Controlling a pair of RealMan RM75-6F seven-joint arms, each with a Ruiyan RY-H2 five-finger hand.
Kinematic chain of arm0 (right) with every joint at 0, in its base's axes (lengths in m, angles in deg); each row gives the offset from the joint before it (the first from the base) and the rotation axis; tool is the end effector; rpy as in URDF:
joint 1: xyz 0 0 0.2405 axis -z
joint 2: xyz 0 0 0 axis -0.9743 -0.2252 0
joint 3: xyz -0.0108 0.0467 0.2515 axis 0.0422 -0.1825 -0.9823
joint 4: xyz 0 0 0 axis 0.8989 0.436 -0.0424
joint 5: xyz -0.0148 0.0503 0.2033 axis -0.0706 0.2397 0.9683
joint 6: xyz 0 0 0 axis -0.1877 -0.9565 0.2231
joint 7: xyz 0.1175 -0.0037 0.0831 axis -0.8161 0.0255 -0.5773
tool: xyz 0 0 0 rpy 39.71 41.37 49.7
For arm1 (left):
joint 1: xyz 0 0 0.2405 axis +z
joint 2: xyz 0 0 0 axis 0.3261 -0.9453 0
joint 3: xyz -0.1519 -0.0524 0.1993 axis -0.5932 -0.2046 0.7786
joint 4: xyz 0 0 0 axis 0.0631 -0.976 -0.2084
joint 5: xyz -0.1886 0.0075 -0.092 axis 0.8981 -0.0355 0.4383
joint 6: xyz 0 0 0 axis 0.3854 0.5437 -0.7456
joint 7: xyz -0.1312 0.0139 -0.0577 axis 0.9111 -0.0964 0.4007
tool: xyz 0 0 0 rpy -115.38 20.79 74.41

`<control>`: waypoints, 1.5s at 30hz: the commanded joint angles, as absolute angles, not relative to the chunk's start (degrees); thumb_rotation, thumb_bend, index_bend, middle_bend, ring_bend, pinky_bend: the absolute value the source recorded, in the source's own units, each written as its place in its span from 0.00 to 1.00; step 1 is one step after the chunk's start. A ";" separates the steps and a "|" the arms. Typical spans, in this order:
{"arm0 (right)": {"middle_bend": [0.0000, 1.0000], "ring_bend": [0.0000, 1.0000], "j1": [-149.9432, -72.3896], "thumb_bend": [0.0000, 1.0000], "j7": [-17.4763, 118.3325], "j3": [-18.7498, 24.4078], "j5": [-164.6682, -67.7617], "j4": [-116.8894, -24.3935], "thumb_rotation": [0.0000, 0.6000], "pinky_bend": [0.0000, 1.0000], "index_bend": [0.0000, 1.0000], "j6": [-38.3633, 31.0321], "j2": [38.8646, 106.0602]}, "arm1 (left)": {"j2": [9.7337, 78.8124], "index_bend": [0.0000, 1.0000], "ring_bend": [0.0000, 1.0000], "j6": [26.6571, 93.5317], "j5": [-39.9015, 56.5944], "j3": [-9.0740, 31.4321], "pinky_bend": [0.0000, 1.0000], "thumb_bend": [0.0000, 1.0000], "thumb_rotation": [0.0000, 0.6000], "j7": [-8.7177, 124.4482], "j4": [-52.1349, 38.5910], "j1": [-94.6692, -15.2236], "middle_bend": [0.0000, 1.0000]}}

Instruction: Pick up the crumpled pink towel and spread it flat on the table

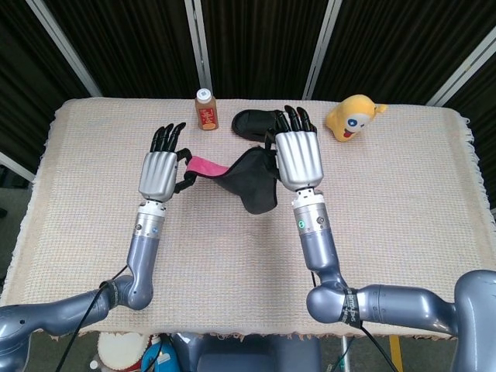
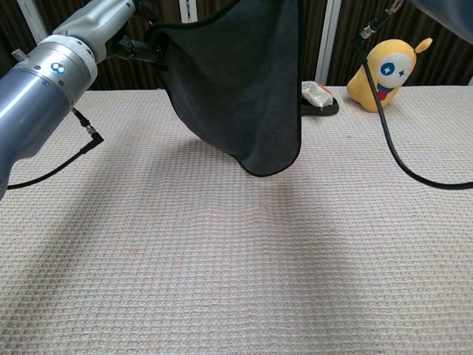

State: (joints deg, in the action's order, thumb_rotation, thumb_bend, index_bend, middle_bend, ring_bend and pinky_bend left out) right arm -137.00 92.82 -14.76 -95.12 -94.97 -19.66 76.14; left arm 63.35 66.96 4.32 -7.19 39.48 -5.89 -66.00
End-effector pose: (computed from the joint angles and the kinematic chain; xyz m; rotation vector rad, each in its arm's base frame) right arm 0.0057 -0.3890 0.0826 1.4119 -0.7704 1.2303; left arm -0.0783 0.3966 0.0126 -1.3816 -0.8476 -1.3332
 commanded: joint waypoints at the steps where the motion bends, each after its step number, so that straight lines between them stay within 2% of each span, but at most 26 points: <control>1: 0.23 0.12 -136.45 0.56 91.30 -14.98 -95.03 -93.83 1.00 0.11 0.65 -19.02 76.17 | 63.14 0.62 0.00 66.37 5.40 -7.82 0.00 0.55 1.00 38.14 -5.54 -66.84 0.06; 9: 0.23 0.12 -137.07 0.57 87.17 -16.02 -95.71 -87.85 1.00 0.11 0.65 -16.27 77.74 | 64.19 0.62 0.00 64.90 7.52 -10.01 0.00 0.55 1.00 36.14 -7.36 -70.27 0.06; 27: 0.23 0.12 -142.71 0.57 77.44 -19.85 -97.87 -69.42 1.00 0.11 0.65 -8.19 83.92 | 67.59 0.61 0.00 62.29 9.26 -14.25 0.00 0.55 1.00 37.18 -19.33 -79.47 0.06; 31: 0.23 0.12 -142.27 0.57 76.28 -18.47 -99.21 -67.76 1.00 0.11 0.65 -7.48 84.44 | 68.92 0.61 0.00 61.97 9.68 -13.12 0.00 0.55 1.00 38.16 -20.78 -79.56 0.06; 35: 0.23 0.12 -140.15 0.57 76.11 -15.84 -100.98 -69.17 1.00 0.11 0.65 -8.14 84.01 | 69.56 0.61 0.00 63.09 9.08 -10.30 0.00 0.55 1.00 39.38 -19.30 -77.37 0.06; 45: 0.23 0.12 -133.93 0.57 80.25 -9.50 -104.72 -83.23 1.00 0.11 0.65 -13.11 80.72 | 66.41 0.61 0.00 66.56 8.55 -3.04 0.00 0.55 1.00 40.67 -5.90 -68.33 0.06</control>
State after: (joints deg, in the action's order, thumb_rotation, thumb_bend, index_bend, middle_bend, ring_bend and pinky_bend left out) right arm -135.73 78.58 -11.34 -103.31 -79.57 -11.29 81.92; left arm 67.82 65.20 9.12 -5.50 40.54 -9.33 -70.93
